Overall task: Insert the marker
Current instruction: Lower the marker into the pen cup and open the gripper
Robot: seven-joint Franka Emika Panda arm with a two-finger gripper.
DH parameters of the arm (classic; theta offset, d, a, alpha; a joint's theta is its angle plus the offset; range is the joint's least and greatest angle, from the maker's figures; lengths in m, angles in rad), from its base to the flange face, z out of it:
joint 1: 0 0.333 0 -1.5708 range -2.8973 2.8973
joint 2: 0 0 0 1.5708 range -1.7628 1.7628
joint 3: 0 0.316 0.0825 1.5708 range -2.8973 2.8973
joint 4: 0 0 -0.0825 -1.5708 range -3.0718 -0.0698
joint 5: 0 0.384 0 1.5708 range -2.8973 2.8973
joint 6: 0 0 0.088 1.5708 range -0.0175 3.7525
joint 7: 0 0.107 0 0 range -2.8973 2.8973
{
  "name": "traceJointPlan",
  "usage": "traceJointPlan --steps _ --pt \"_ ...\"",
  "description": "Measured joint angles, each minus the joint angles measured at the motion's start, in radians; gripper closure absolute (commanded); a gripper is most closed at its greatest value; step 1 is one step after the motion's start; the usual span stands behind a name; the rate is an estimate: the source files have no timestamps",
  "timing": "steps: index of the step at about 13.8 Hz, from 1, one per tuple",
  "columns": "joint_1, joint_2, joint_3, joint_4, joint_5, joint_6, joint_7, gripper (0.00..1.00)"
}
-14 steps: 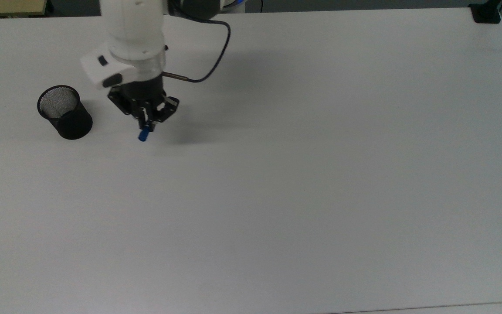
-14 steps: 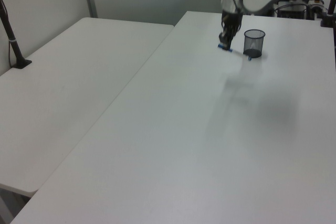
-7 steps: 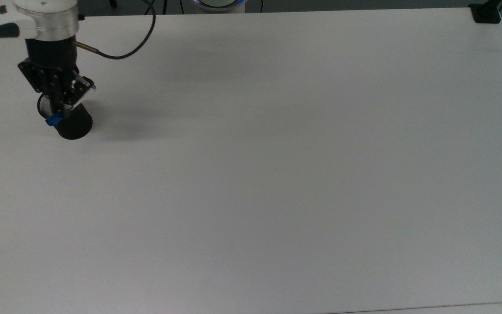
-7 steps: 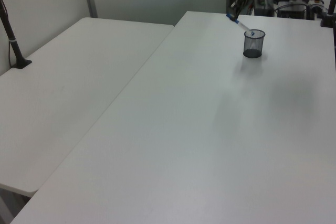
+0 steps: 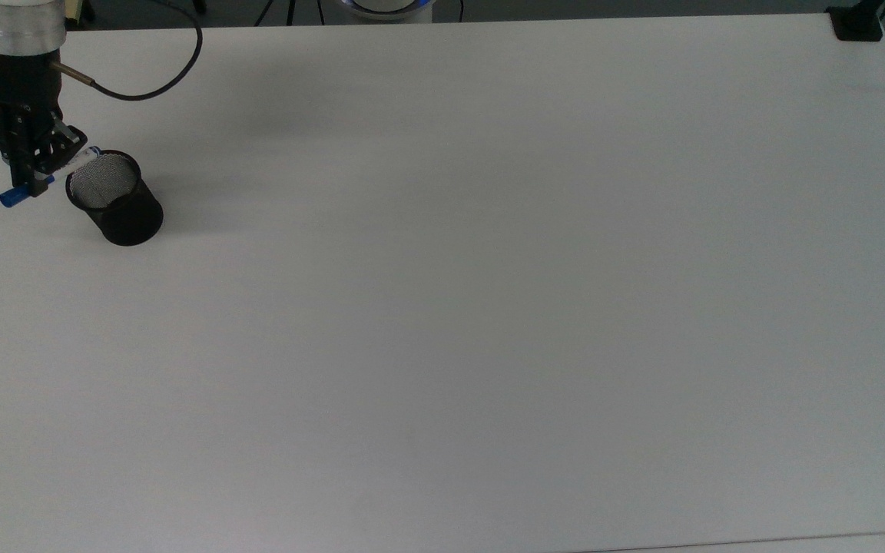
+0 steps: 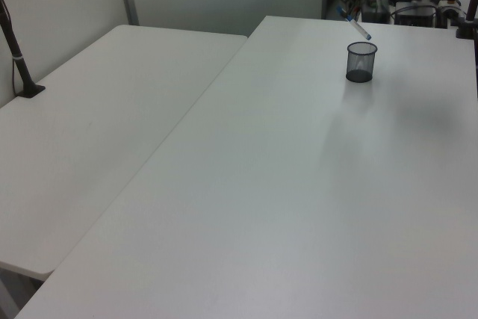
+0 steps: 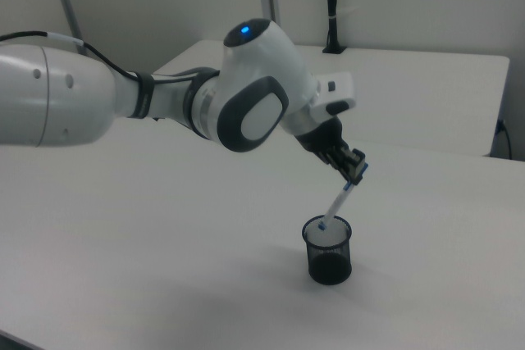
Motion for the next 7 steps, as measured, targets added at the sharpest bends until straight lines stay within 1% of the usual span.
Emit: traceJointPlan --steps 3,4,5,7 --pt "0.002 0.026 0.001 -0.027 0.0 0.001 -0.001 0.81" --pt "0.003 0.03 0.001 -0.032 0.0 0.001 -0.001 0.5" --pt "0.005 0.033 0.003 -0.038 0.0 0.003 -0.001 0.01" --pt "0.007 0.034 0.005 -0.038 0.0 0.003 -0.001 0.0"
